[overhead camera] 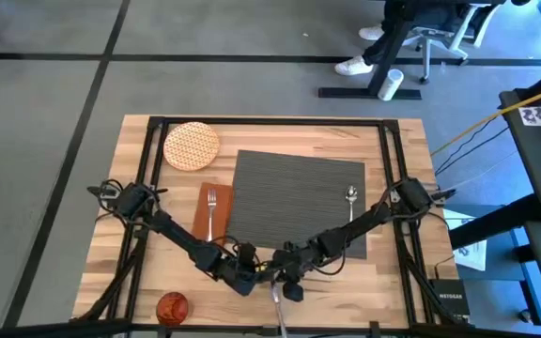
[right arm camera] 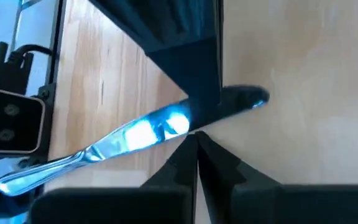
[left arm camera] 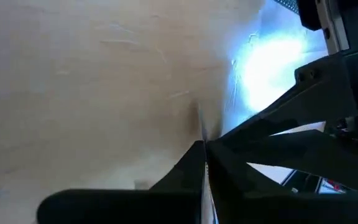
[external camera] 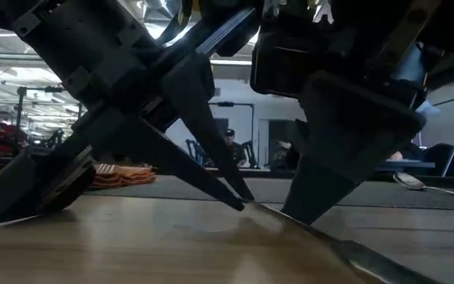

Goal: Set table place
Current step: Put the silver table knife on the gray tablemat to the left of the silver spoon

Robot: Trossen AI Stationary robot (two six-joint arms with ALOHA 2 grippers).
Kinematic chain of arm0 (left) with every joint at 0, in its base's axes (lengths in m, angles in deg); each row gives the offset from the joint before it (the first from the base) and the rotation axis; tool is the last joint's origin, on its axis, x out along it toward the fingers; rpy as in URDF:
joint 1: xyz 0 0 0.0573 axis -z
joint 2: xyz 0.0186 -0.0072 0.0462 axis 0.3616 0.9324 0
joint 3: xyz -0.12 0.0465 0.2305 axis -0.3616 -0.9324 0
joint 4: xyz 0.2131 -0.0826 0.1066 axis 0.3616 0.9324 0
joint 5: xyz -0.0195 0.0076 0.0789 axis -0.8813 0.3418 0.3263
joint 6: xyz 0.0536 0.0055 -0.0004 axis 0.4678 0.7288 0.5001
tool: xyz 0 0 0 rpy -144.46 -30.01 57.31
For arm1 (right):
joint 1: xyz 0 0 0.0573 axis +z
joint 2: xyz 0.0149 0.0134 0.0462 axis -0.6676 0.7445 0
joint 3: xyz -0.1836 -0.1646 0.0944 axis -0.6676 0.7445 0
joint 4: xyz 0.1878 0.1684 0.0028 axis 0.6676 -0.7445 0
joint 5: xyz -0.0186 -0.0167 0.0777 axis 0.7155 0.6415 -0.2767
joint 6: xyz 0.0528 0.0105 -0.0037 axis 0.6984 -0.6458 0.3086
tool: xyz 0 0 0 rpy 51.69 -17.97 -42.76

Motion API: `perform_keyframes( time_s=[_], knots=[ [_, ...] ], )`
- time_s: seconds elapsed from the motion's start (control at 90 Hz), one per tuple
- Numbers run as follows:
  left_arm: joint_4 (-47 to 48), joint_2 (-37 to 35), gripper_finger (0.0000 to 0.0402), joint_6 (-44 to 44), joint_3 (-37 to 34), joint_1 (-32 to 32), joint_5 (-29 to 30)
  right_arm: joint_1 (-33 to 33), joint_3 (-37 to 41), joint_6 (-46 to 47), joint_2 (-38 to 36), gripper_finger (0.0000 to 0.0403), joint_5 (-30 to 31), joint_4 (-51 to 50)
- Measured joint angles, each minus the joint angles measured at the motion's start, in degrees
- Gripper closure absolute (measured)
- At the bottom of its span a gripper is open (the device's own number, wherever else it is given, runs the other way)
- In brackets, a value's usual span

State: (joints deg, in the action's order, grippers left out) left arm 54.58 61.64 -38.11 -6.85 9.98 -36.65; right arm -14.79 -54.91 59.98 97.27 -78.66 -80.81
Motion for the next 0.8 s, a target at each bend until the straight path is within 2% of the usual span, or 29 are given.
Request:
perform_keyframes(
  time_s=[0.289,0.522,0.8],
  knots=[
    [0.1,0.0,0.0401,1.0,0.0,-0.1,-0.3,0.1,0.2,0.6,2.1,0.0403,-0.8,3.7],
    [-0.1,0.0,0.0399,1.9,0.0,-0.2,-1.0,-1.1,0.3,-2.8,2.2,0.0403,-0.4,4.7],
    [-0.8,0.0,0.036,3.4,0.0,-0.2,-1.0,-2.4,0.8,-6.6,3.5,0.0403,-2.3,8.3]
  ],
)
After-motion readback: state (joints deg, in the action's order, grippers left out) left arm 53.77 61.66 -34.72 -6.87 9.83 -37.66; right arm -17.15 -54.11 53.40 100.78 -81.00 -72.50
